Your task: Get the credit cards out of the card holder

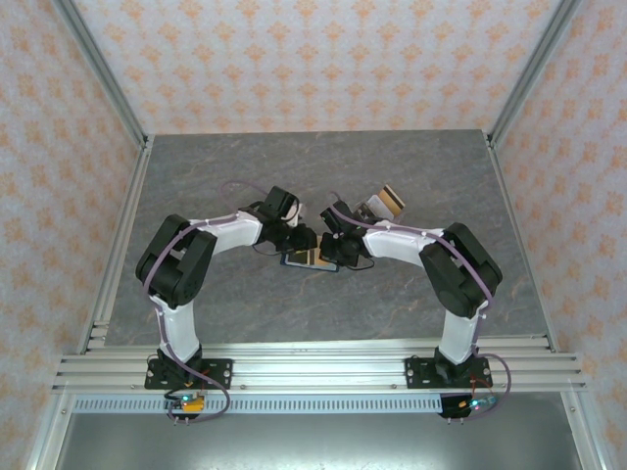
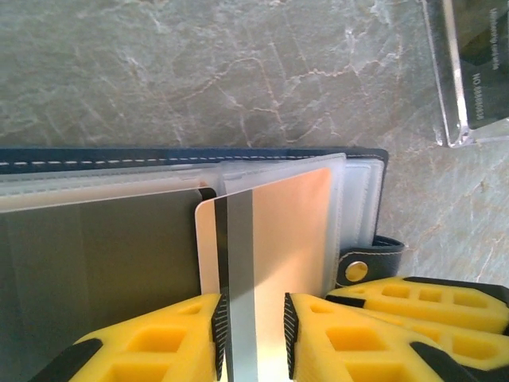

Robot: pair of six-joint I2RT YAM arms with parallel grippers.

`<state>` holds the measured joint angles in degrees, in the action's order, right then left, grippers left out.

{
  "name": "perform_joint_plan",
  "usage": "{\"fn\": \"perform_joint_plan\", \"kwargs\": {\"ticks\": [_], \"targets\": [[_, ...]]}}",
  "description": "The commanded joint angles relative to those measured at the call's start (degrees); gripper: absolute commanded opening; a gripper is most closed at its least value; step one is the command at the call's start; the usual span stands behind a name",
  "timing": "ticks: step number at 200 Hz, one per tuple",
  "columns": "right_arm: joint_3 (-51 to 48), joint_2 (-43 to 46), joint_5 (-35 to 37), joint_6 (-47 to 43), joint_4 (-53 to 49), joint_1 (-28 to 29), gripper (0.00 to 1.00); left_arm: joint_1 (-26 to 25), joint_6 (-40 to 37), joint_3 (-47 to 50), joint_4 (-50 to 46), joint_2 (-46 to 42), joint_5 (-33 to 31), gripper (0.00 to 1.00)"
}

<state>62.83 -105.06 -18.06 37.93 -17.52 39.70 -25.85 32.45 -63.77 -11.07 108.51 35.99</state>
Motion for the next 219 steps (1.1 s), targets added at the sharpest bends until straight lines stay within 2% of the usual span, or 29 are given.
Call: {"fn": "perform_joint_plan", "kwargs": {"ticks": [1,54,132,219], "targets": [[-1.78,-1.12,0.42,0.85,-1.60,-0.24,0.15,1.01,-1.51,0.87,2.16,-0.35,-0.13,0.29],[-1.93,-1.29,0.93,0.92,-1.80,-0.23,0.15,3.34,-1.51,3.64,3.43,-3.03,0.63,0.29],[-1.88,-1.86,0.25,1.00,-1.33,-0.18,0.14,3.52,0.01,3.85,6.07,-0.19,4.14,0.25],[-2.10,-2.27,-1.71,1.11,0.11,-0.22,0.12,3.57,0.52,2.82,6.43,3.01,6.80,0.27]]}}
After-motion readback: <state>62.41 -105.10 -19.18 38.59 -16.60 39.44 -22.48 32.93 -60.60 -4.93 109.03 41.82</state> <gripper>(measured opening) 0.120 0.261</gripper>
